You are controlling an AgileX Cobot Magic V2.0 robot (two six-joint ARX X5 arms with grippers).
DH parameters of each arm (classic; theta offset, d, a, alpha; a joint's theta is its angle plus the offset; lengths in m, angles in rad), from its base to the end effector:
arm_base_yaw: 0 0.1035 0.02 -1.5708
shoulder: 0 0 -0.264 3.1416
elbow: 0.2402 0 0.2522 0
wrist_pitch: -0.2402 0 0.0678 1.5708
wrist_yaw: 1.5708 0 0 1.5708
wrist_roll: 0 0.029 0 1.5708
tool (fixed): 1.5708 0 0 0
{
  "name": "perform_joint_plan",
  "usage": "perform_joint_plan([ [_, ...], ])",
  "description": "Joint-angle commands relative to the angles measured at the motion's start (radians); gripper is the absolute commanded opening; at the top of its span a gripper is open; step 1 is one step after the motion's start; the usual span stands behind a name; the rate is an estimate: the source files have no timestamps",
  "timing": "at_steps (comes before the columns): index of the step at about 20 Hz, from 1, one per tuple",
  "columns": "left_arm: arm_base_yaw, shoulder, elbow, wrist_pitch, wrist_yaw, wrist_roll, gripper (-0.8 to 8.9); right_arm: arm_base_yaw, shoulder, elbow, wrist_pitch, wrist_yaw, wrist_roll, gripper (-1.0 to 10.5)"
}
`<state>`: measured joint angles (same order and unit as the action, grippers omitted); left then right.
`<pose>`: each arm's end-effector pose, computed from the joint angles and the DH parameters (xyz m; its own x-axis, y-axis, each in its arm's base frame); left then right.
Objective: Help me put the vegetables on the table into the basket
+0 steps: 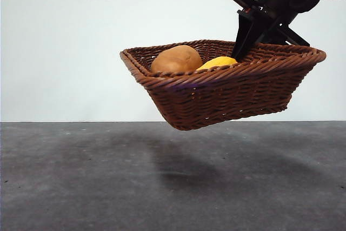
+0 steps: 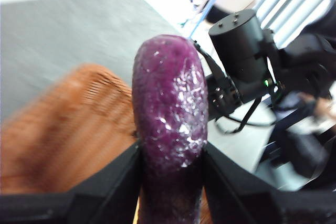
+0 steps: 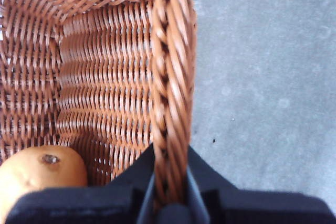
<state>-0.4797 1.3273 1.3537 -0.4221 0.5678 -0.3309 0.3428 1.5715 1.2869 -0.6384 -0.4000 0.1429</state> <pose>0.2454 -0.1453 0.3906 0.4419 -0.8361 -0.3250 0.6732 0.5486 -0.4958 0.3062 0.1213 0.2809 0.3926 0.5536 -0.7345 -0.4185 0.8186 0.3933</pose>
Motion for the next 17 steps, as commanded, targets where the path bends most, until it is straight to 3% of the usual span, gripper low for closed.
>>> perform_joint_plan([
  [1, -0.037, 0.025, -0.132, 0.266, -0.042, -0.320, -0.07, 0.007, 0.010, 0.010, 0.013, -0.012, 0.021, -0.1],
  [4, -0.058, 0.113, -0.157, 0.467, -0.052, -0.536, -0.07, 0.029, 0.010, 0.010, 0.013, -0.001, 0.021, -0.1],
  [6, -0.065, 0.164, -0.157, 0.520, -0.084, -0.634, -0.07, 0.043, 0.010, 0.010, 0.014, 0.027, 0.021, -0.1],
  [10, -0.090, 0.232, -0.157, 0.444, -0.171, -0.666, -0.08, 0.042, 0.010, 0.010, 0.045, 0.081, 0.031, -0.1],
  [14, -0.097, 0.291, -0.157, 0.443, -0.187, -0.750, -0.08, 0.043, 0.012, 0.010, 0.062, 0.083, 0.037, -0.1],
  [17, -0.116, 0.294, -0.157, 0.421, -0.225, -0.768, -0.08, 0.042, 0.021, 0.010, 0.061, 0.083, 0.037, -0.1],
])
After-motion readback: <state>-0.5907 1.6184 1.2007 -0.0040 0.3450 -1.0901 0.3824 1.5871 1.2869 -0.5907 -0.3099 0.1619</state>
